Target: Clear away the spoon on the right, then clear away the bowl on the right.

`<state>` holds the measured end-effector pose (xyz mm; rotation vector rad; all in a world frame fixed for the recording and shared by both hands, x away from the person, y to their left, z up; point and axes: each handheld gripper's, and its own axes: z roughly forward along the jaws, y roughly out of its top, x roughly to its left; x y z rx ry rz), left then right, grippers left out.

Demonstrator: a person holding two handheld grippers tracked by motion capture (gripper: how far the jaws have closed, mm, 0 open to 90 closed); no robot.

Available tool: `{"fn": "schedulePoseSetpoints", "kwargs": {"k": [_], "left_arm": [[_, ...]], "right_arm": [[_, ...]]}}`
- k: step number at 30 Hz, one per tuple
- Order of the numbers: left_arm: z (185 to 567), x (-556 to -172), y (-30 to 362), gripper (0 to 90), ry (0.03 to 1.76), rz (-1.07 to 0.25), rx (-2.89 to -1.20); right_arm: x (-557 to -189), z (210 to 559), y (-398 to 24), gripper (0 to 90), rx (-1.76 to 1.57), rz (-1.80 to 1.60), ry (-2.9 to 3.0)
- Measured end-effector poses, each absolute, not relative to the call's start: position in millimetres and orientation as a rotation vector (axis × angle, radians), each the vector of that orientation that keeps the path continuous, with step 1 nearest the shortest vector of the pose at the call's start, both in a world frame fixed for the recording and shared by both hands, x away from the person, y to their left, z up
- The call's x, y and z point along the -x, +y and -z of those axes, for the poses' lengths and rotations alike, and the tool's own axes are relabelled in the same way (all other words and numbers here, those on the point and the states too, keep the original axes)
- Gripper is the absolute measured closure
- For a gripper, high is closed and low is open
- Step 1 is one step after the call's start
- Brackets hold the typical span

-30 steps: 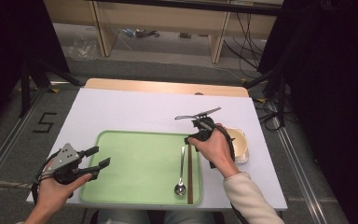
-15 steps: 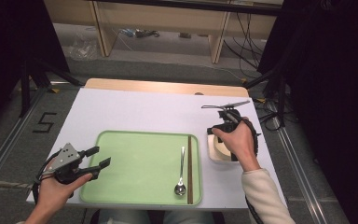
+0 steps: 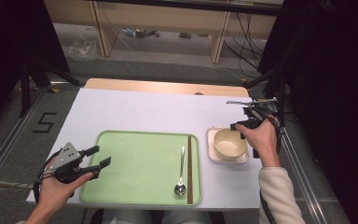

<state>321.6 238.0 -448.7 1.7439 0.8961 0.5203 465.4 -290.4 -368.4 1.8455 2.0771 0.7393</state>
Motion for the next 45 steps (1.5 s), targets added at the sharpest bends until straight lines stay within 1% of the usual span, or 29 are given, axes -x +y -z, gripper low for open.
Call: {"fn": "schedulePoseSetpoints", "kwargs": {"k": [2, 7, 13, 17, 22, 31, 35, 39, 40, 44, 45], "left_arm": [[448.4, -321.2, 238.3, 36.5, 0.902, -0.523, -1.746], [448.4, -320.9, 238.9, 36.6, 0.899, -0.524, -1.751], [448.0, -320.2, 240.1, 36.6, 0.893, -0.533, -1.752], [448.0, -319.8, 239.9, 36.7, 0.897, -0.532, -1.749], [448.1, -321.6, 238.1, 36.7, 0.904, -0.522, -1.744], [448.5, -330.8, 230.1, 36.7, 0.858, -0.495, -1.76], [447.9, -331.6, 228.9, 36.7, 0.838, -0.498, -1.77], [448.3, -330.5, 228.6, 36.7, 0.853, -0.499, -1.765], [448.7, -330.5, 229.0, 36.7, 0.854, -0.497, -1.767], [449.5, -328.9, 230.2, 36.7, 0.87, -0.495, -1.758], [449.2, -328.6, 231.4, 36.7, 0.862, -0.501, -1.766]], "right_arm": [[-466.4, 370.6, -297.5, 60.3, -1.827, -0.731, 2.094], [-468.1, 375.4, -306.3, 61.7, -1.832, -0.712, 2.105], [-467.0, 374.5, -306.3, 63.7, -1.919, -0.671, 2.084], [-467.6, 373.3, -308.9, 66.8, -1.896, -0.652, 2.096], [-465.7, 374.1, -312.7, 64.5, -1.923, -0.642, 2.102], [-456.8, 382.3, -323.7, 60.9, -2.015, -0.593, 2.114], [-457.6, 389.0, -326.9, 59.4, -1.997, -0.587, 2.127], [-461.1, 398.2, -328.3, 61.1, -1.99, -0.547, 2.178], [-461.8, 400.3, -323.9, 61.8, -2.06, -0.546, 2.129], [-467.7, 409.8, -324.8, 65.3, -2.056, -0.522, 2.154], [-469.2, 411.0, -321.9, 67.0, -2.107, -0.508, 2.15]]}}
